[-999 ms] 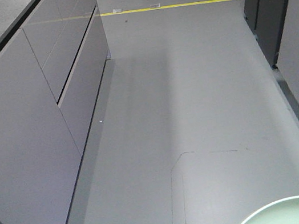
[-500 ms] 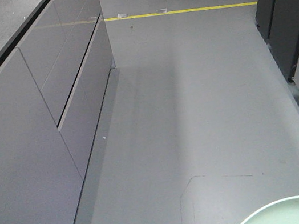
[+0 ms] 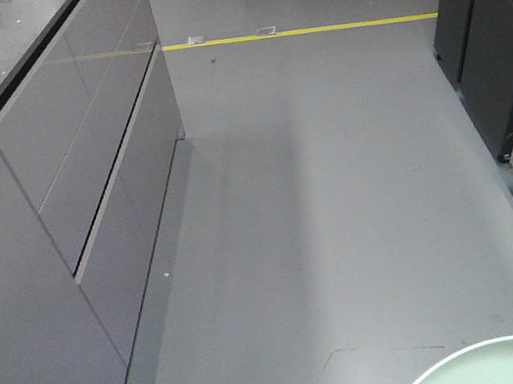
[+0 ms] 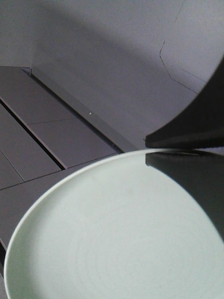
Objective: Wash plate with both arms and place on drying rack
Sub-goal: 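Drive the base around the cabinet toward the sink counter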
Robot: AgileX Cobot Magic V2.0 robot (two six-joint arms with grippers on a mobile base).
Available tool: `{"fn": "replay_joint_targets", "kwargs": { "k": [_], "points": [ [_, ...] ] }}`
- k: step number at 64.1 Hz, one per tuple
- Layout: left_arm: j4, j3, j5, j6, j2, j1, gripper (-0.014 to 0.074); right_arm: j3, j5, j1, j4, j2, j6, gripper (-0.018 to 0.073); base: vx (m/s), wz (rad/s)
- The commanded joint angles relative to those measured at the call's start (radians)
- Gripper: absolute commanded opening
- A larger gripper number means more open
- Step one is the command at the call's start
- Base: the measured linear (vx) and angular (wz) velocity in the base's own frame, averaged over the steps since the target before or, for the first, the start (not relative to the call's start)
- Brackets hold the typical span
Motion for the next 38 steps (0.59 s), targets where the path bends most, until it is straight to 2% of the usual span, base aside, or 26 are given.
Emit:
{"fn": "replay_joint_targets", "kwargs": {
  "k": [1,38],
  "points": [
    [-0.003,-0.026,-0.069,-0.006,-0.014,-0.008,-0.0006,-0.022,-0.072,-0.006,0.023,0.019,0.000,-0.0004,0.33,-0.13],
    [-0.003,-0.026,-0.069,-0.006,-0.014,-0.008,-0.0006,-0.022,-0.072,-0.006,0.023,0.019,0.000,-0.0004,0.32,-0.12]
  ]
}}
